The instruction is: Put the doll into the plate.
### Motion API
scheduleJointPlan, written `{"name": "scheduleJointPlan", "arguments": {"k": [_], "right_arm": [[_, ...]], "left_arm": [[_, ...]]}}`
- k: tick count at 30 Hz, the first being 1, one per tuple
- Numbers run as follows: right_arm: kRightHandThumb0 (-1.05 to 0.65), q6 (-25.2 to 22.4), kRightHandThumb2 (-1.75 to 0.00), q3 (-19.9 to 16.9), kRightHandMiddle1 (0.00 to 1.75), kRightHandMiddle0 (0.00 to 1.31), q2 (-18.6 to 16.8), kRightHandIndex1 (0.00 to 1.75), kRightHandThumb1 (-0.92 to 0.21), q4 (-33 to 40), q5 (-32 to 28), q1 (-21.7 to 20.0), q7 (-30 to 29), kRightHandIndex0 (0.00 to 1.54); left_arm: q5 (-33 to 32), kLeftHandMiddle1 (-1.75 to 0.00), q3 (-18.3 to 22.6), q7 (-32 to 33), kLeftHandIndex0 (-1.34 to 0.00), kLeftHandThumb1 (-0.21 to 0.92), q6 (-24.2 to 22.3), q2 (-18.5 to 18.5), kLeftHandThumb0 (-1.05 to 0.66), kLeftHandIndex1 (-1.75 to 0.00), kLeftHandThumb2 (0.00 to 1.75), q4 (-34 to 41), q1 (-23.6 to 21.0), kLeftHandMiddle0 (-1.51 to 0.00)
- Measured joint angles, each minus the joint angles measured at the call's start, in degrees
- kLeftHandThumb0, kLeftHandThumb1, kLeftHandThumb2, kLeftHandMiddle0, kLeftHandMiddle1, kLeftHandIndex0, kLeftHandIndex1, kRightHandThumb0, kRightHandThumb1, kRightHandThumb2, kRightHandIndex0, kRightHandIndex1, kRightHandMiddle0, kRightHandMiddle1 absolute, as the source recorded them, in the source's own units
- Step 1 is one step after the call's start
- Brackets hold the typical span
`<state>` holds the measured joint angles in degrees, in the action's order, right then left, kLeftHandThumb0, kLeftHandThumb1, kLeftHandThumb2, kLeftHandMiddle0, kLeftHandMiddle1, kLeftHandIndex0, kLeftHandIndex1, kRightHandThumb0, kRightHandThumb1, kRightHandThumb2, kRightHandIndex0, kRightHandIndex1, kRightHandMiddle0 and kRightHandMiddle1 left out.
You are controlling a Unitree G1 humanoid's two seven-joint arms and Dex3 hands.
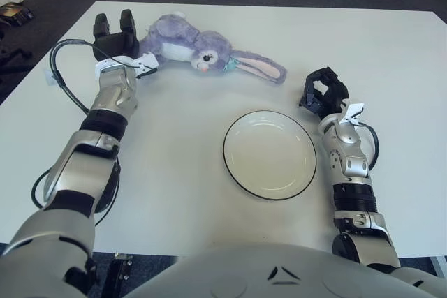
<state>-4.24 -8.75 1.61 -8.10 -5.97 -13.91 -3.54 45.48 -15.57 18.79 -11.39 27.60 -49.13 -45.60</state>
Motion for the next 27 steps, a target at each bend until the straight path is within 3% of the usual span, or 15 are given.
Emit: {"name": "scheduleJointPlan", "arguments": {"k": [10, 11, 13, 17, 27], "right_arm": [[-0.44, 0.0, -1.13, 0.0, 1.75, 0.50, 0.0, 1.75, -0.47, 0.4, 0.0, 0.4, 0.0, 0.99], [-0.44, 0.0, -1.13, 0.0, 1.75, 0.50, 0.1, 1.75, -0.47, 0.4, 0.0, 0.5, 0.0, 0.99], [-0.44, -0.1, -1.13, -0.1, 1.75, 0.50, 0.1, 1.75, -0.47, 0.6, 0.0, 0.6, 0.0, 0.99], [-0.43, -0.2, -1.13, -0.1, 1.75, 0.49, 0.1, 1.75, -0.47, 0.9, 0.0, 0.8, 0.0, 0.98], [-0.43, -0.5, -1.12, -0.1, 1.75, 0.49, 0.1, 1.75, -0.48, 1.3, -0.1, 1.3, 0.1, 0.96]], "left_arm": [[-2.1, -0.03, -0.5, 5.7, 0.00, 0.25, 2.3, -1.0, -0.67, -0.18, 0.91, -6.1, -1.9, -0.06], [-2.2, -0.08, -0.6, 5.9, 0.00, 0.27, 2.4, -1.0, -0.67, -0.21, 0.89, -6.4, -2.0, -0.07], [-2.4, -0.41, -0.7, 6.3, 0.00, 0.30, 2.6, -1.2, -0.66, -0.30, 0.86, -6.8, -2.2, -0.03], [-3.2, -0.72, -0.8, 6.8, 0.00, 0.34, 2.8, -1.5, -0.68, -0.43, 0.83, -7.2, -2.6, -0.01], [-5.1, -1.15, -0.9, 7.4, 0.00, 0.41, 4.5, -2.6, -0.71, -0.73, 0.78, -7.2, -2.9, 0.00]]}}
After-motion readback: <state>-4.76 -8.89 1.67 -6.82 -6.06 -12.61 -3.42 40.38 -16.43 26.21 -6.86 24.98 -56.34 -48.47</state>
